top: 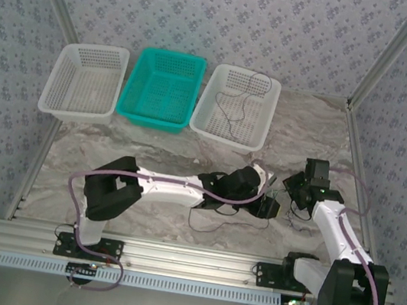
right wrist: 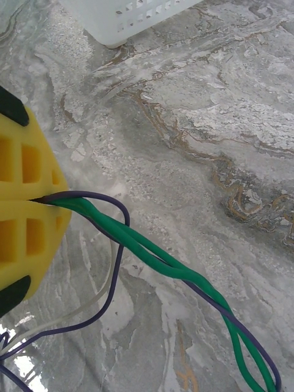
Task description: Untangle the cables
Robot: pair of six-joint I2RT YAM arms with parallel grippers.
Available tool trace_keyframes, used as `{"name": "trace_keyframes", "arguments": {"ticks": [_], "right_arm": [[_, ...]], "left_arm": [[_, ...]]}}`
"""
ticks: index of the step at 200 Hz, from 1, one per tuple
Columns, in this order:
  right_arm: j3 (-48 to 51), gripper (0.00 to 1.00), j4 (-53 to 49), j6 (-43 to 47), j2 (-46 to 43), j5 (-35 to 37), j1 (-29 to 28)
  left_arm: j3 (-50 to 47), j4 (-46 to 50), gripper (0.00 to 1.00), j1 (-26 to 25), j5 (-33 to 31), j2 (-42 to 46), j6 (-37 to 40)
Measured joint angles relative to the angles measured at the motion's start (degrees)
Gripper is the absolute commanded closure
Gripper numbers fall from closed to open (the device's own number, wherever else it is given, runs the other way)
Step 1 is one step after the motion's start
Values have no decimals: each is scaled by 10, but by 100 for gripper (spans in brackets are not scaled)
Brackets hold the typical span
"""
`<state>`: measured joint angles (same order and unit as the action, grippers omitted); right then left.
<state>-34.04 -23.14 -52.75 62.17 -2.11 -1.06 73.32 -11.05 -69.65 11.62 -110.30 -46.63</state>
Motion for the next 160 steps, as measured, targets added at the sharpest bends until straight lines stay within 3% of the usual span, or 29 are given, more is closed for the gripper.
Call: {"name": "trace_keyframes", "arguments": {"ticks": [22,50,73,118,160], "right_arm": [[0,92,-1,-1,0,3,0],[-1,73,-9,-3,0,8,7],[-10,66,-15,22,-1,-4,13],[-38,40,3,136,-66,-44,-48],[-37,36,40,227,-98,-75,-115]], "left_arm": [[0,10,100,3,-1,-3,-5],[-22,14,100,21,-6,9,-3],[-62,40,100,48,-7,49,21],[-38,166,100,62,-18,134,171],[-36,237,100,73,-20,196,276]]}}
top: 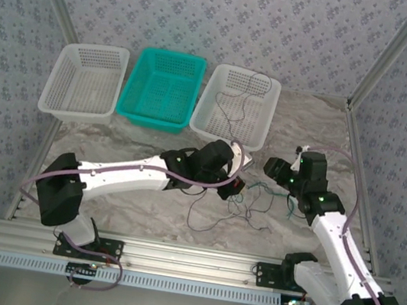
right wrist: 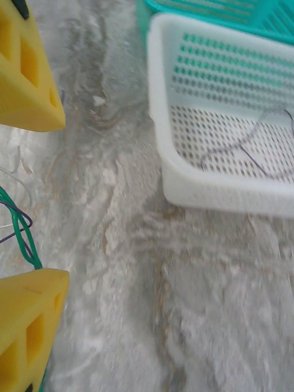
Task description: Untangle the cables
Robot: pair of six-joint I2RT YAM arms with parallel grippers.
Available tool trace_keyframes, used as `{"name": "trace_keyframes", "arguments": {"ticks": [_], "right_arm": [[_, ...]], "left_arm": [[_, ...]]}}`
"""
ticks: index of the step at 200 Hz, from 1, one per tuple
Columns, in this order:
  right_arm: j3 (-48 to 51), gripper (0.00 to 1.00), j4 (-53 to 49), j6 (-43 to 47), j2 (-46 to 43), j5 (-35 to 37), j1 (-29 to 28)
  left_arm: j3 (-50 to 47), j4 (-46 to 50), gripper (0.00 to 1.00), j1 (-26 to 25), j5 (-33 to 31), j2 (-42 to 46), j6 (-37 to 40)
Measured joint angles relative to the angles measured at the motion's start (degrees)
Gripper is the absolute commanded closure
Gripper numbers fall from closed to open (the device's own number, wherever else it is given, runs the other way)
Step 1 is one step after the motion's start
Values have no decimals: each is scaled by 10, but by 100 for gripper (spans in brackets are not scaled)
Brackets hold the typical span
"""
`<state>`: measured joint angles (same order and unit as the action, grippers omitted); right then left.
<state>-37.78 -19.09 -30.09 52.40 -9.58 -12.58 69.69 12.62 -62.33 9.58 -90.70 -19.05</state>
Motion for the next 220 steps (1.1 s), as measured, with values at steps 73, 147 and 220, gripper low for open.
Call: {"name": "trace_keyframes", "arguments": {"ticks": [73,147,220], "right_arm": [[4,16,24,151,80,19,-85],[35,15,169,542,171,-62,-158],[-36,56,195,723,336,-33,-232]], "left_arm": [[-46,73,100,14,-75,31,140],[-146,59,100,98,-103,107,186],[-168,26,100,102,-79,116,196]]}}
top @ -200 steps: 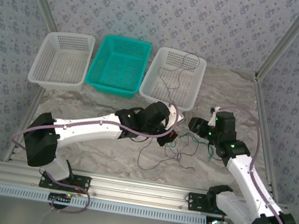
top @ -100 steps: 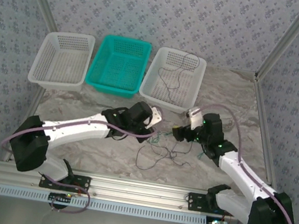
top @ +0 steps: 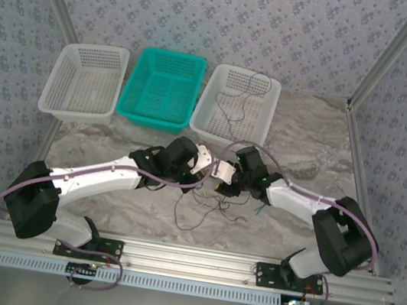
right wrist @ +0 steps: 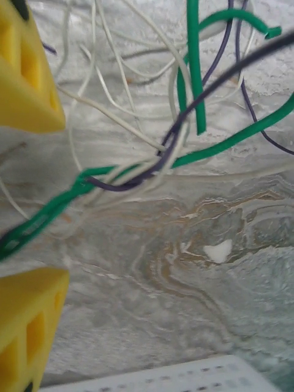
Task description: Untangle the cables
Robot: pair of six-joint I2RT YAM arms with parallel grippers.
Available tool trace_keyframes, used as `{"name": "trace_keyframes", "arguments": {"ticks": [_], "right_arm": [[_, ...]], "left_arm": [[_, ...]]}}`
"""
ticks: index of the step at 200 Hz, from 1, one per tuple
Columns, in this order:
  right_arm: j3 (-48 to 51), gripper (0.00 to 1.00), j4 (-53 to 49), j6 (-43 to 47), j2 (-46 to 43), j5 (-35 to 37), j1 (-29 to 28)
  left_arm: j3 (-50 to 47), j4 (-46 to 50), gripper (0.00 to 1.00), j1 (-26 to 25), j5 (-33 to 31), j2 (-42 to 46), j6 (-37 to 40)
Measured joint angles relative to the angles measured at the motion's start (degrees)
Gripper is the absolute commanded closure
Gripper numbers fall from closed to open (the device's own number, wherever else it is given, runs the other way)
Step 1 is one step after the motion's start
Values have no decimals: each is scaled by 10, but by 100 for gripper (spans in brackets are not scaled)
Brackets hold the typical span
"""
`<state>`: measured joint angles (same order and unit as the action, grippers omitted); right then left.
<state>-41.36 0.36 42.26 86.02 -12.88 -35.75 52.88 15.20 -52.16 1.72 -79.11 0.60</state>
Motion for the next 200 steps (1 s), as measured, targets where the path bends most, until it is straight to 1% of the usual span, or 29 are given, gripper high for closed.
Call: {"name": "trace_keyframes", "arguments": {"ticks": [12,25,39,49,70,98,131,173,185,200], "right_arm": [[-10,65,9,7,21,1,-2],[-16,79,17,15,36,3,-7],[-17,87,22,18,38,0,-10],[-18,100,25,12,35,-10,-8],[-27,100,24,-21,20,-44,11],[-40,100,25,-119,-28,-101,53],[-39,100,49,-285,-100,-183,76],[-19,100,67,-533,-146,-226,89],[-10,100,66,-589,-154,-243,96],[3,100,68,-645,-162,-271,103]], "left_arm": [[-8,-8,100,2,2,12,0],[-21,-18,100,2,5,33,-1],[-37,-28,100,5,8,60,-4],[-49,-38,100,8,12,80,-7],[-78,-58,100,21,15,120,-18],[-99,-66,100,47,2,167,-44],[-125,-84,100,88,-13,220,-83],[-150,-98,100,116,-17,244,-141],[-155,-104,100,131,-2,248,-159],[-165,-110,100,155,38,262,-180]]}}
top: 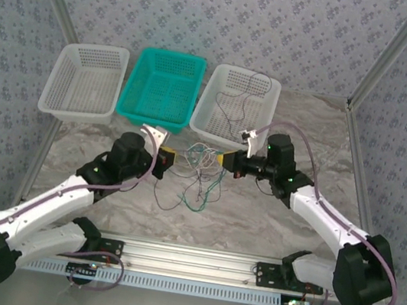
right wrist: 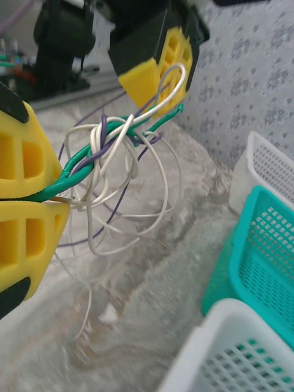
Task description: Untangle the cables
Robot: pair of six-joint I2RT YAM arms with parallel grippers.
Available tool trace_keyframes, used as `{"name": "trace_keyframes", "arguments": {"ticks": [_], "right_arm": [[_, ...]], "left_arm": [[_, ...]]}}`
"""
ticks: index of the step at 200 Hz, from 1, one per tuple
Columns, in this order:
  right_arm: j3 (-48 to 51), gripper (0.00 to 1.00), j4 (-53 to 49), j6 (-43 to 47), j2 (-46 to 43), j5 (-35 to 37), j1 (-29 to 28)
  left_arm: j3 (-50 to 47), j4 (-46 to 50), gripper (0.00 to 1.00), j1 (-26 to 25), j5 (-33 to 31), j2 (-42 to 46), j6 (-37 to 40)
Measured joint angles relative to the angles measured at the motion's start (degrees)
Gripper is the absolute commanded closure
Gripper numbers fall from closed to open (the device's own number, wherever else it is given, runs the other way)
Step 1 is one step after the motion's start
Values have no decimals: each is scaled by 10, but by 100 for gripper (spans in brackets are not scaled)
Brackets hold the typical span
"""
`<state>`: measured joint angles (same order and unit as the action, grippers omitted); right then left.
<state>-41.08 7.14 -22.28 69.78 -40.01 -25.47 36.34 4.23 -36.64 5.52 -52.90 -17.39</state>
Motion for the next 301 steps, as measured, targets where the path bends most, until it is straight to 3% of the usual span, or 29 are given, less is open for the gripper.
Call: {"name": "trace_keyframes", "arguments": {"ticks": [38,59,86,101,127,147,173,206,235,255,301], "right_arm": [[54,100,47,-109,-16,-90,23],[82,100,60,-130,-21,-104,29],[92,94,44,-107,-17,-33,-21],[110,79,52,-97,3,20,-56],[147,55,-7,-91,58,124,-28],[140,51,-72,-71,67,159,-28],[60,48,-134,-19,60,180,-55],[-68,49,-135,24,83,172,-80],[-168,51,-144,9,178,184,-105],[-211,46,-160,-17,242,207,-133],[-303,43,-232,-11,352,269,-189]], "left_arm": [[-24,13,100,53,117,60,-35],[-32,35,100,84,169,87,-49],[-53,30,100,116,220,94,-62],[-75,19,100,124,225,90,-72],[-91,1,100,114,155,46,-79],[-93,-24,100,72,119,1,-80],[-95,-42,100,29,92,-40,-79],[-95,-43,100,17,68,-42,-73],[-96,-27,100,8,35,-20,-75],[-109,-29,100,-14,8,-17,-94],[-145,1,100,-44,-69,-93,-191]]}}
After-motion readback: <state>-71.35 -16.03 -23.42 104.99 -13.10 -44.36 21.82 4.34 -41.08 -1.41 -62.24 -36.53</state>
